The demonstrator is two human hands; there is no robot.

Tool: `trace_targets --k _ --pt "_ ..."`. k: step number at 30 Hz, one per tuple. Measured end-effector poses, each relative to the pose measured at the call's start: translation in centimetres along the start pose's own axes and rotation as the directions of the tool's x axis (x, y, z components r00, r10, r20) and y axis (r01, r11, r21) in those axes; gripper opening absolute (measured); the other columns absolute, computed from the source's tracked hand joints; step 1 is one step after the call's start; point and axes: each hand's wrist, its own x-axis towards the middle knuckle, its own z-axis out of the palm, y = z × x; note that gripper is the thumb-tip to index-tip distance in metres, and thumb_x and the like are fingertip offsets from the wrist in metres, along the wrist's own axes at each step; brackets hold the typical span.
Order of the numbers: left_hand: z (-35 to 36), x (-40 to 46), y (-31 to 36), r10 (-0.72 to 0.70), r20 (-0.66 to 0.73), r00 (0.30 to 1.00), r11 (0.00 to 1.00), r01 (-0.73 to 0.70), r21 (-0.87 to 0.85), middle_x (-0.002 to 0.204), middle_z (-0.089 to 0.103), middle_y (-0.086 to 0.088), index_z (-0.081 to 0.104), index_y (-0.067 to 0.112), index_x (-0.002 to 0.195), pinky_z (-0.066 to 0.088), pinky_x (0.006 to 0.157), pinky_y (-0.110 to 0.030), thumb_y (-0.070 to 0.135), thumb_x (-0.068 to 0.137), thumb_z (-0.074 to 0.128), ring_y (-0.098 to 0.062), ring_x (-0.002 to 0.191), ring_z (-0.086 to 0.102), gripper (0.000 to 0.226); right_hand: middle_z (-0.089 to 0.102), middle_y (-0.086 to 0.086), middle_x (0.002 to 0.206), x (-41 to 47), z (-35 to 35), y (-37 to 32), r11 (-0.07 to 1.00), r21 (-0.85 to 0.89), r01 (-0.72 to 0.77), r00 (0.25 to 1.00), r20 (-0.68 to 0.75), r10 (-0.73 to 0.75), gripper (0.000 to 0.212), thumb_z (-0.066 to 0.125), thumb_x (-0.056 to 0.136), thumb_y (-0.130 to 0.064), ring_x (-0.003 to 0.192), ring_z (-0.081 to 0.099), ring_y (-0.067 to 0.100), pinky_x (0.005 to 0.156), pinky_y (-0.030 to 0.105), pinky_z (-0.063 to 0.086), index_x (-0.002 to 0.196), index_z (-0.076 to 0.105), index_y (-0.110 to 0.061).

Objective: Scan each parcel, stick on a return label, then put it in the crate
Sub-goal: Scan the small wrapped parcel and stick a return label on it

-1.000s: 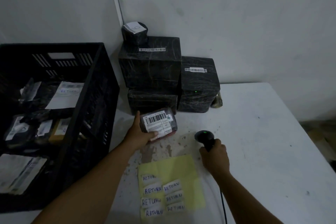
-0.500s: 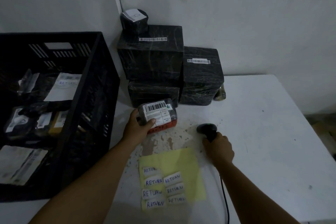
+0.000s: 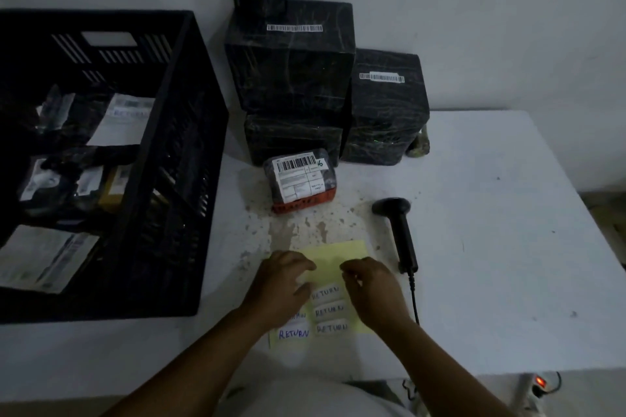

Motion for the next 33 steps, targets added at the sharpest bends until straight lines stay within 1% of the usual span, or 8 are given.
trace_targets --k 4,9,12,16,20,25,30,33 --pt "1.5 -0.8 -0.2 -0.066 0.101 0.993 0.989 0.052 0.136 0.145 0.045 0.01 0.055 0.033 0.136 0.03 0.11 -0.036 0.067 0.079 0.058 -0.015 0.133 0.035 0.067 0.068 -0.001 0.114 -0.8 1.9 0.3 0.996 -0.084 0.032 0.994 0.107 -0.023 0.029 0.055 0.098 -0.031 0.098 0.059 0.017 0.083 0.026 0.048 0.122 0.069 -0.025" --pt "1.9 -0.2 -0.6 -0.072 0.111 0.991 0.965 0.042 0.258 0.153 0.034 0.008 0.042 0.029 0.146 0.019 0.113 -0.038 0.075 0.077 0.052 -0.017 0.139 0.025 0.083 0.066 0.0 0.114 -0.1 2.7 0.2 0.984 -0.175 0.044 0.994 0.108 -0.026 0.031 0.054 0.096 -0.032 0.097 0.059 0.021 0.081 0.031 0.049 0.124 0.068 -0.028" --pt "1.6 0.5 -1.0 -0.046 0.102 0.994 0.949 0.011 0.317 0.152 0.036 0.007 0.044 0.028 0.145 0.017 0.115 -0.039 0.077 0.075 0.05 -0.019 0.138 0.028 0.086 0.066 0.001 0.105 0.8 2.9 -0.2 0.98 -0.193 0.04 0.996 0.085 -0.024 0.028 0.052 0.097 -0.03 0.09 0.059 0.021 0.073 0.031 0.05 0.118 0.07 -0.027" --pt "1.6 0.7 -1.0 -0.056 0.096 0.994 0.952 0.024 0.305 0.15 0.039 0.007 0.048 0.034 0.142 0.019 0.115 -0.042 0.075 0.07 0.055 -0.02 0.136 0.03 0.083 0.061 0.0 0.088 1.7 3.0 -0.8 0.957 -0.277 0.089 0.993 0.101 -0.063 0.02 0.05 0.096 -0.029 0.077 0.058 0.021 0.061 0.028 0.041 0.096 0.07 -0.024" --pt "1.7 0.6 -1.0 -0.073 0.114 0.991 0.945 0.032 0.326 0.151 0.034 0.01 0.048 0.041 0.142 0.02 0.113 -0.04 0.077 0.07 0.054 -0.019 0.137 0.026 0.08 0.058 -0.001 0.09 1.7 2.9 -0.7 0.947 -0.299 0.115 0.987 0.14 -0.076 0.01 0.054 0.094 -0.028 0.078 0.054 0.02 0.063 0.029 0.038 0.095 0.063 -0.023" --pt "1.5 0.6 -1.2 -0.056 0.124 0.991 0.946 0.013 0.325 0.152 0.034 0.008 0.047 0.041 0.142 0.019 0.113 -0.039 0.076 0.071 0.053 -0.02 0.137 0.025 0.079 0.055 -0.005 0.09 1.1 2.8 -0.6 0.954 -0.276 0.117 0.987 0.137 -0.081 0.008 0.05 0.094 -0.027 0.079 0.053 0.017 0.067 0.031 0.04 0.092 0.058 -0.027" --pt "1.5 0.5 -1.2 -0.04 0.102 0.994 0.952 0.007 0.307 0.15 0.038 0.007 0.05 0.041 0.14 0.023 0.113 -0.04 0.075 0.072 0.055 -0.021 0.136 0.03 0.076 0.052 -0.006 0.087 0.2 2.6 -0.5 0.948 -0.285 0.139 0.985 0.135 -0.104 0.003 0.052 0.089 -0.029 0.076 0.049 0.016 0.065 0.029 0.03 0.09 0.055 -0.028" --pt "1.6 0.4 -1.3 -0.026 0.084 0.996 0.952 -0.001 0.305 0.148 0.042 0.005 0.054 0.039 0.138 0.026 0.111 -0.04 0.075 0.071 0.056 -0.022 0.134 0.034 0.076 0.052 -0.007 0.088 -0.4 2.5 -0.4 0.949 -0.279 0.148 0.984 0.138 -0.113 0.01 0.059 0.085 -0.034 0.075 0.046 0.014 0.066 0.027 0.03 0.09 0.054 -0.028"
